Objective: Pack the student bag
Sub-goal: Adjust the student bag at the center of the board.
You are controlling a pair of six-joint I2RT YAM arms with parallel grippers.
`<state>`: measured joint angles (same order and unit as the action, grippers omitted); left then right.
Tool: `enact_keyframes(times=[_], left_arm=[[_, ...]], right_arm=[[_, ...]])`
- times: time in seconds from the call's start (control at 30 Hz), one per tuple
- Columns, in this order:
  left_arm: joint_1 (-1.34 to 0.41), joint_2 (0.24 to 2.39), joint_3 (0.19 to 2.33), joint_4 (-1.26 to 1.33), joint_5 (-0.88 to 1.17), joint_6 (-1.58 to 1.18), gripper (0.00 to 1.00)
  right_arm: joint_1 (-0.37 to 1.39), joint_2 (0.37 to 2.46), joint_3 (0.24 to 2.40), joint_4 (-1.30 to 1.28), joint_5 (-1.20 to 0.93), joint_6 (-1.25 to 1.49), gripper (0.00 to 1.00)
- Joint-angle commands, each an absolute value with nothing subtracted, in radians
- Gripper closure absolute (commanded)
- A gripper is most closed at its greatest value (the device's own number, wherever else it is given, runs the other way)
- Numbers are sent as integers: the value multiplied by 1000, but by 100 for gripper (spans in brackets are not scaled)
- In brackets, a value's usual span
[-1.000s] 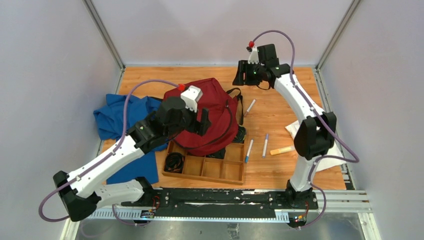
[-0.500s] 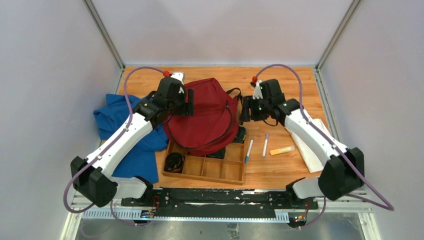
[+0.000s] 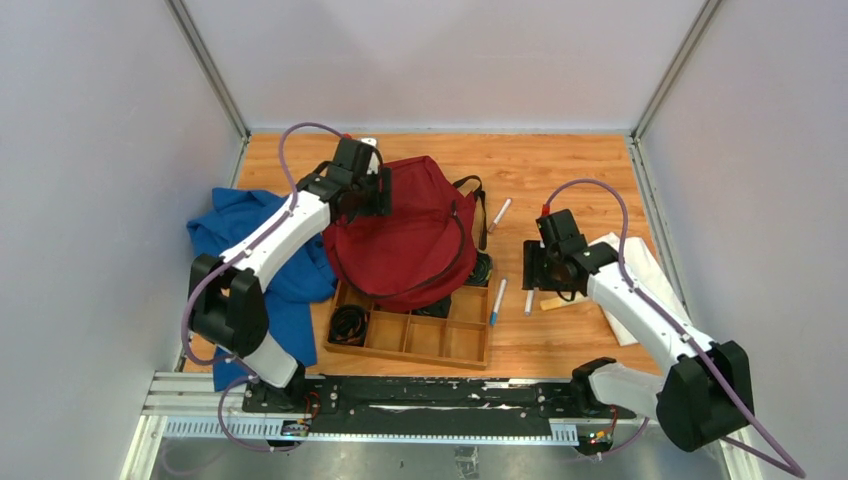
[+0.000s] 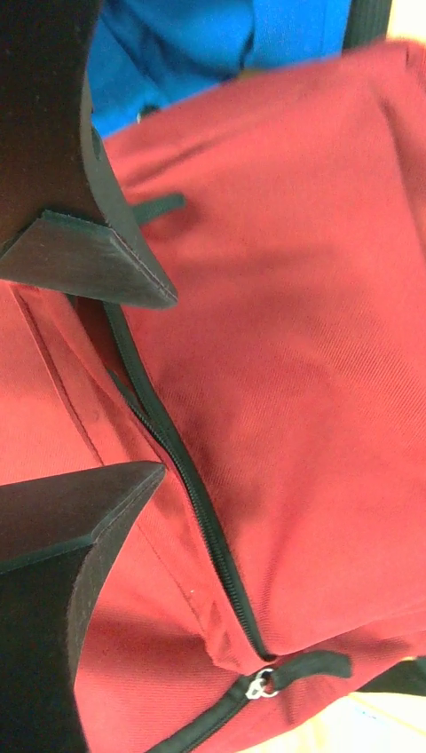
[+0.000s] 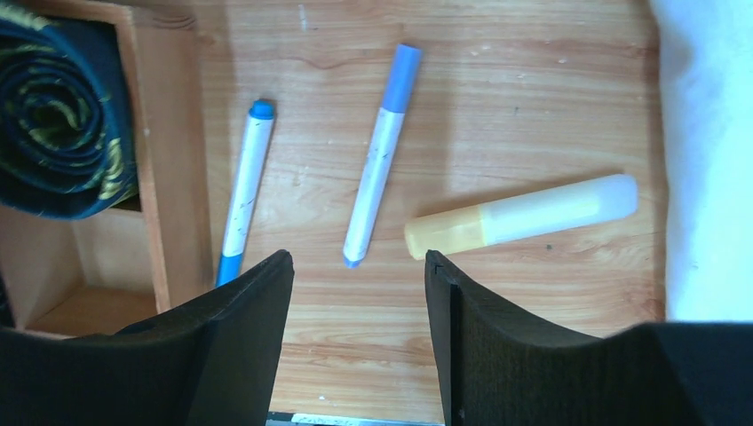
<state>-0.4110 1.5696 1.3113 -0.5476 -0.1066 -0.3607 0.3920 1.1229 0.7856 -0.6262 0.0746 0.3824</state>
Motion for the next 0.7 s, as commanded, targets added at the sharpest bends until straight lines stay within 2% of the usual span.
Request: enact_keyframes(times=[0.0, 0.27, 0.33, 0.47, 0.67], left_arm=[[-413, 1614, 1332, -526, 88, -314, 31], [-495, 1562, 1190, -432, 230, -370, 32], [-525, 1561, 1201, -441, 274, -368, 29], [-538, 1487, 1217, -465, 260, -356, 25], [-499, 1357, 1216, -502, 92, -343, 19]], right_arm=[[362, 1169, 788, -647, 120, 379, 40], [362, 1373, 862, -618, 51, 368, 46], [361, 1400, 877, -615, 43, 372, 48], [361, 1336, 891, -586, -66, 372, 46], [363, 1143, 952, -578, -254, 483, 42]])
